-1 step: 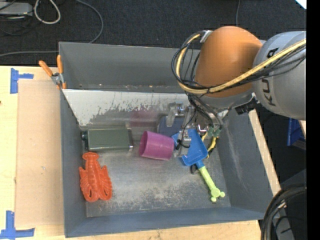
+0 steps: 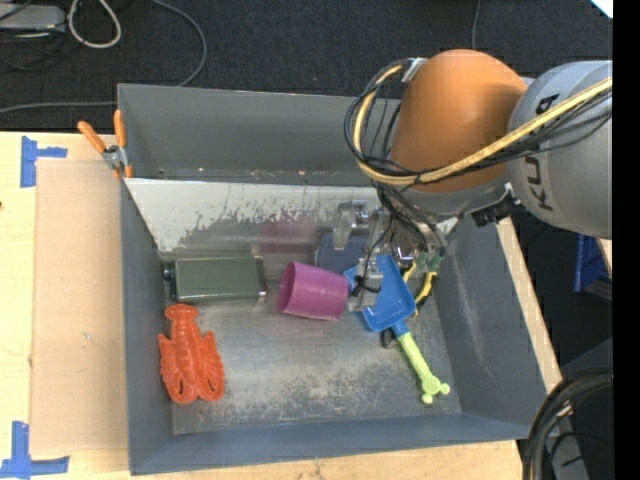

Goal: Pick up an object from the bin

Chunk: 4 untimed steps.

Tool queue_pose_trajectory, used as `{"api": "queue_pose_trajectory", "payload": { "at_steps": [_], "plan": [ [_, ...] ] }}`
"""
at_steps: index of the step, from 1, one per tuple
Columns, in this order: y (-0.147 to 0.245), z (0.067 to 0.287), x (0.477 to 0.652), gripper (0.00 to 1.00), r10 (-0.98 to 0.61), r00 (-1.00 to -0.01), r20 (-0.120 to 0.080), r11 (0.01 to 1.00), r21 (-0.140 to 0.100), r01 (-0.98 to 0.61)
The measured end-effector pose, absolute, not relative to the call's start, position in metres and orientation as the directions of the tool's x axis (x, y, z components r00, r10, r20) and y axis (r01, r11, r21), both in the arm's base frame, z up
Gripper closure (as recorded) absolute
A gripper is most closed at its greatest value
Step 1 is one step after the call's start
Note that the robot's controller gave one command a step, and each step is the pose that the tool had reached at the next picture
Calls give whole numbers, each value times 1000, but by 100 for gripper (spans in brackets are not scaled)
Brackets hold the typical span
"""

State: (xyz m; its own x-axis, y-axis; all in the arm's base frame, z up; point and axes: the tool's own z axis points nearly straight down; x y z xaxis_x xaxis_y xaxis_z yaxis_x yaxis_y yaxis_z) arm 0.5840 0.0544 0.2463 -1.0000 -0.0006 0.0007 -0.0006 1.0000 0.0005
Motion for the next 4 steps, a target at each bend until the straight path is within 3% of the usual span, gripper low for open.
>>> {"api": "queue_pose_trajectory", "payload": {
  "at_steps": [1, 2, 3, 4],
  "plan": [
    [55, 99, 587, 0, 105, -994, -16, 995, 5, 104],
    [55, 109, 583, 0, 107, -994, 0, 994, 1, 107],
    [80, 99, 592, 0, 31, -999, -35, 1000, 5, 31],
    [72, 69, 584, 0, -5, -1000, 2, 1000, 0, -5]
  ]
}}
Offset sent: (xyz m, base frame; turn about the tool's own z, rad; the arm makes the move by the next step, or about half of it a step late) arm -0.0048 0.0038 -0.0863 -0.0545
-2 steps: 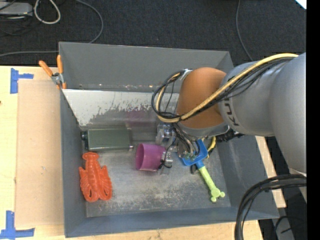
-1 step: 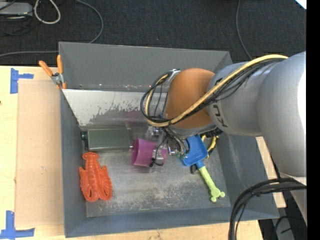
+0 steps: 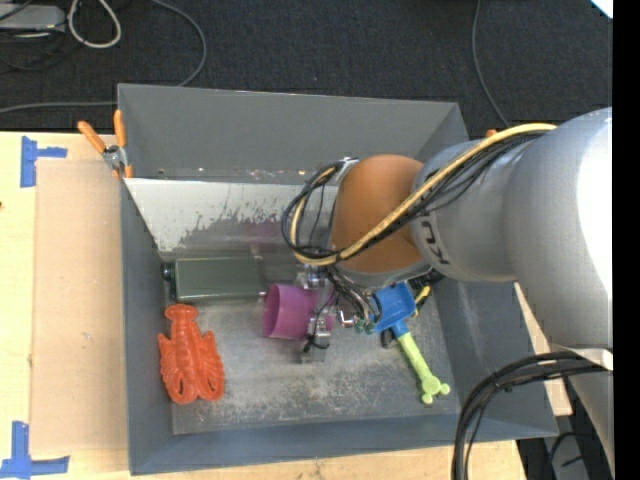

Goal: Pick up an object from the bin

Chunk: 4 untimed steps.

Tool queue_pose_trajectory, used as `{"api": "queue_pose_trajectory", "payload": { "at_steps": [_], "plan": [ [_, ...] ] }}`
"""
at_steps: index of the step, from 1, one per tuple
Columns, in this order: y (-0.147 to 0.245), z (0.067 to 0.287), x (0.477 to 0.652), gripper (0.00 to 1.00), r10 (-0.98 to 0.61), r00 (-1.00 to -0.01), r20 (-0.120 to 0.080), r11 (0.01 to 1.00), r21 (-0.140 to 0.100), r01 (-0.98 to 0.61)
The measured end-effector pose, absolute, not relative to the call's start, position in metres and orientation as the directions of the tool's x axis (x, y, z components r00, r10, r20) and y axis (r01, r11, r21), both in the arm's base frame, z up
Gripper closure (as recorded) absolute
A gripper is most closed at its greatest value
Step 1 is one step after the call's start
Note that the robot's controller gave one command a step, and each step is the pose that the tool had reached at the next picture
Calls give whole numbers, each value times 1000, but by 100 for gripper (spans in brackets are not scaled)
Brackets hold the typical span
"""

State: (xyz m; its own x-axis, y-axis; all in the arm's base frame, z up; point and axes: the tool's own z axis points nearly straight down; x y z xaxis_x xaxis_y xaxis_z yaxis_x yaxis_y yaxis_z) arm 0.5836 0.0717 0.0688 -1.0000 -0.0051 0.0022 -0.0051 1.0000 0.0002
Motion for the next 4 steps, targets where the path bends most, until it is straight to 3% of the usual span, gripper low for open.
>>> {"api": "queue_pose_trajectory", "payload": {
  "at_steps": [1, 2, 3, 4],
  "plan": [
    [71, 69, 587, 100, 7, -1000, -25, 1000, 4, 6],
    [71, 69, 587, 100, 7, -1000, -25, 1000, 4, 7],
    [71, 94, 585, 100, 7, -1000, -21, 1000, 3, 7],
    [70, 145, 584, 100, 8, -1000, -16, 1000, 3, 8]
  ]
}}
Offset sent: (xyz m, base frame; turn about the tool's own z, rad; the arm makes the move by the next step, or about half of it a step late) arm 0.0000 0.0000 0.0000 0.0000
